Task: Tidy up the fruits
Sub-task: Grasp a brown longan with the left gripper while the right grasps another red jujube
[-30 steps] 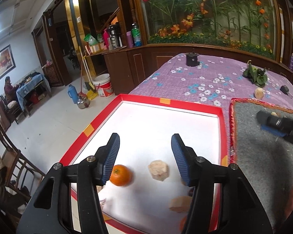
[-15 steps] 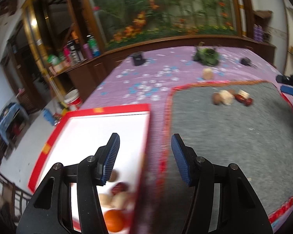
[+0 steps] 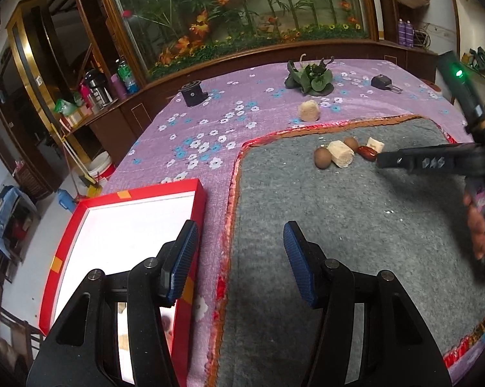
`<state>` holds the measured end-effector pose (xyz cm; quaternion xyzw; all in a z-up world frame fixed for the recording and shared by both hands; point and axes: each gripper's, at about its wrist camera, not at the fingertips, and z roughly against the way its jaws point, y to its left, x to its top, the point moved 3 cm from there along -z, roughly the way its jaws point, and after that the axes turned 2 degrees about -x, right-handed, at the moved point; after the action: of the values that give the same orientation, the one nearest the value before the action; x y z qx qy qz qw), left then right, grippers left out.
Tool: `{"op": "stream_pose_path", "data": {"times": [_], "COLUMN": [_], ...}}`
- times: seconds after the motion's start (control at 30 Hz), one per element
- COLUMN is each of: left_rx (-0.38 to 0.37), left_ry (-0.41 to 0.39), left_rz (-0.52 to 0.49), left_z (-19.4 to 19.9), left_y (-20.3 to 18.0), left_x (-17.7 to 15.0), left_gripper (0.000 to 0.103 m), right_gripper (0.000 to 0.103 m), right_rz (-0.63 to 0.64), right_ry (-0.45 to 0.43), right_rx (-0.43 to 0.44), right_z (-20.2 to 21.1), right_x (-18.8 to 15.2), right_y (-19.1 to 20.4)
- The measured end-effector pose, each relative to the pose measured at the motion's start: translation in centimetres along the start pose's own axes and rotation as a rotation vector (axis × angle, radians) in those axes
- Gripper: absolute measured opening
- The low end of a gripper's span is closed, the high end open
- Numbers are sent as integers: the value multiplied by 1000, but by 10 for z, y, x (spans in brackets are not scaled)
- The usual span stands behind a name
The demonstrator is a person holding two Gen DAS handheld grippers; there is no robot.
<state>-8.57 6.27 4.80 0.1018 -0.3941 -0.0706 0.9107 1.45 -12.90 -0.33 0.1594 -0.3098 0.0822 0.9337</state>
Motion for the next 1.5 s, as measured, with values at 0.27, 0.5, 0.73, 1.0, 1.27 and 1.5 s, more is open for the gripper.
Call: {"op": "stream_pose_path", "data": {"times": [0.27,0.5,0.73,1.0,1.27,1.5], "left_rx": [-99,-153,-171,-210,-287,-269], "left_ry": [64,143,183,177,155,120], "left_rz": [-42,-105,-172,-176,-113,-60], "left_z": [-48,-96,-121,-141,-139,-127], "left_y": [-26,-56,-76,-83,-82,-74], "left_x": [36,53,64,82,78,73], "left_gripper": [55,55,55,55,27,23], "right_gripper": [31,31,31,31,31,31], "right_rz": [74,-189,-305,-341,-343,-330], "right_ry": [-17,-37,-41,-59,-64,-79], "right_rx": [-77,-4,60,82,77,78], "right_z": [-17,-5,2,8,7,7], "right_x": [0,13,17,17,17,18], "right_y": [2,-55,-71,-78,-80,-79]}}
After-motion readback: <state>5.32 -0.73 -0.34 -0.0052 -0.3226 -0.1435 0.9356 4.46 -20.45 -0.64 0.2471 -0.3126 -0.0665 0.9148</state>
